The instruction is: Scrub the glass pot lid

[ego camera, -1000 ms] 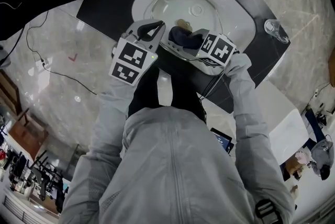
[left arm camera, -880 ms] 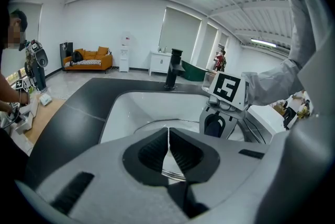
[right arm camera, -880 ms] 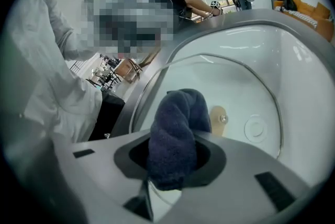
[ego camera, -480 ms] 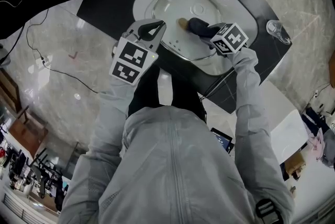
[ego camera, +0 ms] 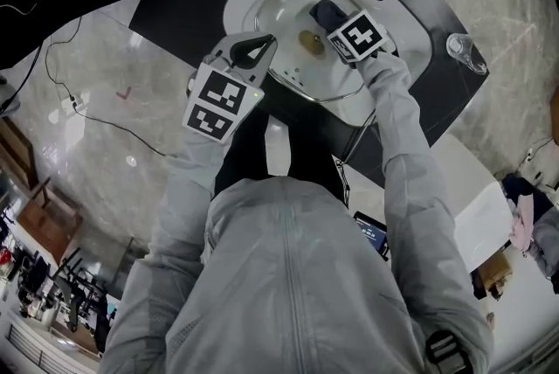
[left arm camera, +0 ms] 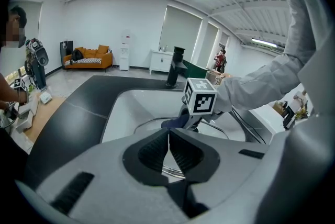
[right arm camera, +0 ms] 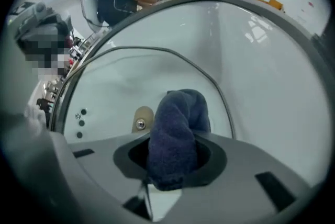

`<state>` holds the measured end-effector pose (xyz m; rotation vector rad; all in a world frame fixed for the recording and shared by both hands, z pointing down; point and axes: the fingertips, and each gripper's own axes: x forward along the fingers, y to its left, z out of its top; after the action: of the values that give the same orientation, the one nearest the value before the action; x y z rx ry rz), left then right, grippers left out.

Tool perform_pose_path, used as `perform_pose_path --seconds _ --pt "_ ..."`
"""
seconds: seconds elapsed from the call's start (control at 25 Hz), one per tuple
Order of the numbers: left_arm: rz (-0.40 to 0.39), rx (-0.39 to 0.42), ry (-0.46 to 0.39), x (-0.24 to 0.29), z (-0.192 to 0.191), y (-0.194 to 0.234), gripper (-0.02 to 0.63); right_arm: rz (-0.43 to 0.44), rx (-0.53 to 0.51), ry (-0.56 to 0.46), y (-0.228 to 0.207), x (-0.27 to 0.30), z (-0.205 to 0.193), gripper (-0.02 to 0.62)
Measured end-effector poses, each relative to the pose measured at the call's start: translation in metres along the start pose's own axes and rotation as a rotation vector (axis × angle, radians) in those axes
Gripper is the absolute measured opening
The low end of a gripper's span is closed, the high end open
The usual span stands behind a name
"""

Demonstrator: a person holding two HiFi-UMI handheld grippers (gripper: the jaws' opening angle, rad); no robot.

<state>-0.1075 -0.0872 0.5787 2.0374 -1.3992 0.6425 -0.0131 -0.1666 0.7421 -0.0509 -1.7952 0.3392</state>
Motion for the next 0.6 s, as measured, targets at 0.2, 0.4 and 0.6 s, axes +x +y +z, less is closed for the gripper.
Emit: perform_pose_path --seconds 0.2,0.4,0.6 --pt "0.002 0.008 -0.006 -0.004 0.004 0.0 0.029 -0.129 -0.315 0.054 0.012 -0.004 0.023 0.123" --pt "0.009 0.007 -0.011 -0.012 0.006 0.0 0.029 -0.167 -0.553 0.01 0.049 -0.006 0.05 0.118" --pt "0.027 -0.007 -0.032 -0.029 0.008 0.005 0.029 -0.115 -0.699 -0.01 0.093 -0.011 0.076 0.118"
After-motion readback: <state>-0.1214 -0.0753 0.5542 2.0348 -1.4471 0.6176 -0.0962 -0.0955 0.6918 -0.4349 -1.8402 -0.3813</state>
